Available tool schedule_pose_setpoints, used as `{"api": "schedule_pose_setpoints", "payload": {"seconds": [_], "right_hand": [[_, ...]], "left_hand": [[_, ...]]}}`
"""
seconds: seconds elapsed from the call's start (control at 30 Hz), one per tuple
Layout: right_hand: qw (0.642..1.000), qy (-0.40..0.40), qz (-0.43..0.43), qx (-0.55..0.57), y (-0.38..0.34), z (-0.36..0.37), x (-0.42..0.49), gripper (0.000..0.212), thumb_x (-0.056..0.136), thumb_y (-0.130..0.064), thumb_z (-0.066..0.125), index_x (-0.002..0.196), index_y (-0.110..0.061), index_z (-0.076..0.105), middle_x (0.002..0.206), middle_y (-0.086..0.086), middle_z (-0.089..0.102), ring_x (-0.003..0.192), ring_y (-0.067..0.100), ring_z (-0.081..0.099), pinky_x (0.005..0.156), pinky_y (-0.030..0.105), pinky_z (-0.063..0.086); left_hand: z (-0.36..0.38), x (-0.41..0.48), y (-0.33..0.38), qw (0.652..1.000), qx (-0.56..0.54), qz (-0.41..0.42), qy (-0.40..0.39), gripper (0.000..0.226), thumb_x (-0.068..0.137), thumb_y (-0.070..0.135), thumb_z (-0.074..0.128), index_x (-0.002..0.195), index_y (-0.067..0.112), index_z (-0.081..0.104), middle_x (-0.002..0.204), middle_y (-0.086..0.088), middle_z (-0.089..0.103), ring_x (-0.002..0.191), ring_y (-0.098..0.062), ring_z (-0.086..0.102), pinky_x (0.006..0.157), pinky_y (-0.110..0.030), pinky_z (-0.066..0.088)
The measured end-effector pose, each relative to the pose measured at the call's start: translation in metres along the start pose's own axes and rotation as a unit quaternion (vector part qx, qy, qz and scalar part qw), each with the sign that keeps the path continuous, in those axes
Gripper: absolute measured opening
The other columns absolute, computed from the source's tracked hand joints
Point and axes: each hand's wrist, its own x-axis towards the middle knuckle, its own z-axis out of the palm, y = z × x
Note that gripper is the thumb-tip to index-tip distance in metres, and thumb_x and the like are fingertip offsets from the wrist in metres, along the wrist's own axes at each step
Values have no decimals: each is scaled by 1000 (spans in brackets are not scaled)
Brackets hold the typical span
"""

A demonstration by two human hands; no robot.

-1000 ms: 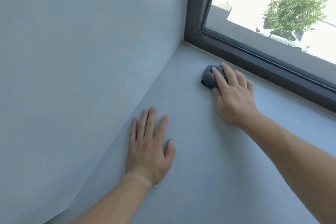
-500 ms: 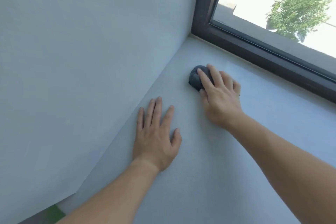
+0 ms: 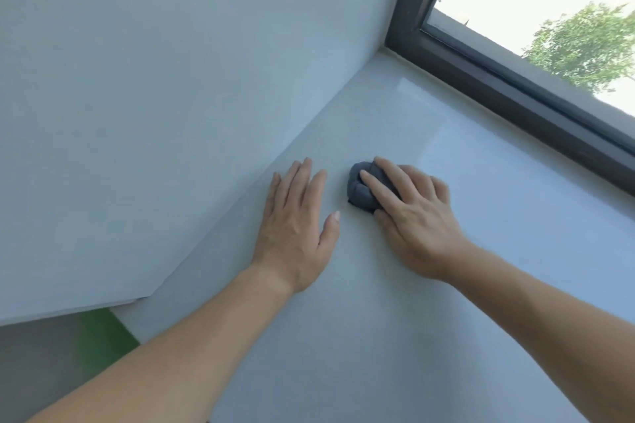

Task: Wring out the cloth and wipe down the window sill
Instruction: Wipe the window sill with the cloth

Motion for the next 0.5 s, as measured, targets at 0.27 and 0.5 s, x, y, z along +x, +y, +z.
{"api": "schedule_pose_setpoints", "payload": {"seconds": [0.27,0.5], "right_hand": [[977,30,206,53,27,-11,138,56,99,-37,33,153,-32,19,163,0,15,146,30,15,116,48,15],[998,-19,-47,22,-4,-3,99,53,98,-38,31,151,-33,28,160,-3,24,142,27,24,118,50,18]], "left_hand": [[4,-54,-16,988,137,-45,-51,67,94,52,31,154,22,31,166,-10,12,153,-27,6,122,-55,6],[9,-55,-18,985,160,-44,-50,70,91,52,39,152,19,36,165,-12,15,153,-27,9,119,-59,16]]}}
